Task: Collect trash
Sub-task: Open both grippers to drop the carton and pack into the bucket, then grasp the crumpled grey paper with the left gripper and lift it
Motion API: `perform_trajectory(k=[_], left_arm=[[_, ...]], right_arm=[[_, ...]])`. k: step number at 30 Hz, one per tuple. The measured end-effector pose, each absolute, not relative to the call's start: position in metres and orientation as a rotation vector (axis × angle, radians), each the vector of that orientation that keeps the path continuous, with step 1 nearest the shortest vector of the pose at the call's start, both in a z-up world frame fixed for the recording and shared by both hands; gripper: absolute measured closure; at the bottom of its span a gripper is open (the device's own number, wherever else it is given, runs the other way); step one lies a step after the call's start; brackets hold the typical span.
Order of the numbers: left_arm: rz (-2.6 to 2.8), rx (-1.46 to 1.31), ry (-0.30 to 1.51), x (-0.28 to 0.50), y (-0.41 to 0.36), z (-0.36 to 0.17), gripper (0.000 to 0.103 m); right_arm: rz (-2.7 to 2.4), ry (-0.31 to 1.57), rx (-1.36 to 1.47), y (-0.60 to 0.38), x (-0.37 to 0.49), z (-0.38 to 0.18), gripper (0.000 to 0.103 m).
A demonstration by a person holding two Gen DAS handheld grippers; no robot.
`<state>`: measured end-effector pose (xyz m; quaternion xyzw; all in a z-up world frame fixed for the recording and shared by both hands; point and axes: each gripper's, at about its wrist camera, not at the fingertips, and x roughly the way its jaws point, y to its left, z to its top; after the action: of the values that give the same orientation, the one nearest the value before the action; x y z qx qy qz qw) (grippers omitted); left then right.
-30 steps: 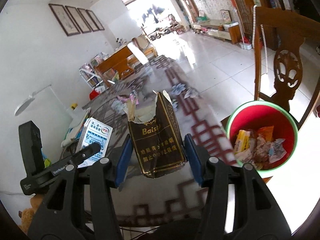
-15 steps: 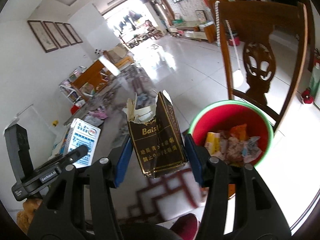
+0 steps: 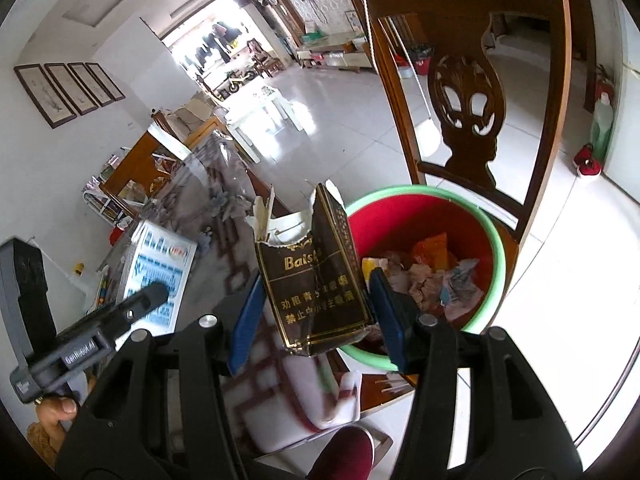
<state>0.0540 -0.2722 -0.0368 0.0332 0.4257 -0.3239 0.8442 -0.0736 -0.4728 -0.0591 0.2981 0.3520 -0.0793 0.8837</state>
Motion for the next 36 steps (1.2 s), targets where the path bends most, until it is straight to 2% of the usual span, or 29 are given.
perform_trajectory(k=[7, 9, 10, 11, 12, 13, 14, 18, 24, 27, 31, 34, 36], left_arm=[[-0.807, 0.003, 0.969, 0.07, -0.31, -0.044, 0.064], [-0.841, 0.03, 0.982, 0.072, -0.324, -0.047, 0.064], [-0.852, 0.038, 0.982, 0.072, -0.331, -0.048, 0.063], [-0.861, 0.044, 0.984, 0.073, -0.335, -0.048, 0.056], [-0.864, 0.047, 0.984, 0.074, -0.337, -0.049, 0.042], [-0.86, 0.046, 0.98, 0.075, -0.338, -0.049, 0.036], [-0.856, 0.033, 0.972, 0.075, -0.336, -0.049, 0.032], [-0.819, -0.018, 0.974, 0.081, -0.319, -0.049, 0.03], [-0.613, -0.062, 0.915, 0.104, -0.252, -0.049, 0.03], [-0.442, -0.103, 0.899, 0.128, -0.204, -0.049, 0.03], [-0.242, -0.187, 0.883, 0.166, -0.136, -0.049, 0.03], [-0.112, -0.228, 0.891, 0.199, -0.09, -0.051, 0.03], [-0.048, -0.22, 0.889, 0.218, -0.068, -0.055, 0.03]], right_arm=[[-0.204, 0.756, 0.639, -0.481, -0.069, -0.075, 0.05], [-0.245, 0.743, 0.639, -0.485, -0.069, -0.076, 0.046], [-0.253, 0.739, 0.64, -0.486, -0.068, -0.076, 0.041], [-0.263, 0.733, 0.642, -0.489, -0.067, -0.077, 0.034], [-0.271, 0.732, 0.642, -0.49, -0.065, -0.077, 0.03], [-0.275, 0.729, 0.642, -0.491, -0.064, -0.078, 0.026], [-0.275, 0.725, 0.644, -0.491, -0.061, -0.078, 0.025], [-0.261, 0.699, 0.66, -0.484, -0.056, -0.066, 0.025], [-0.064, 0.688, 0.608, -0.422, -0.021, -0.025, 0.024], [0.064, 0.634, 0.646, -0.384, -0.006, -0.006, 0.018], [0.231, 0.665, 0.67, -0.32, 0.018, -0.014, 0.017], [0.298, 0.821, 0.561, -0.276, 0.037, -0.033, 0.018], [0.306, 0.79, 0.53, -0.27, 0.04, -0.029, 0.017]])
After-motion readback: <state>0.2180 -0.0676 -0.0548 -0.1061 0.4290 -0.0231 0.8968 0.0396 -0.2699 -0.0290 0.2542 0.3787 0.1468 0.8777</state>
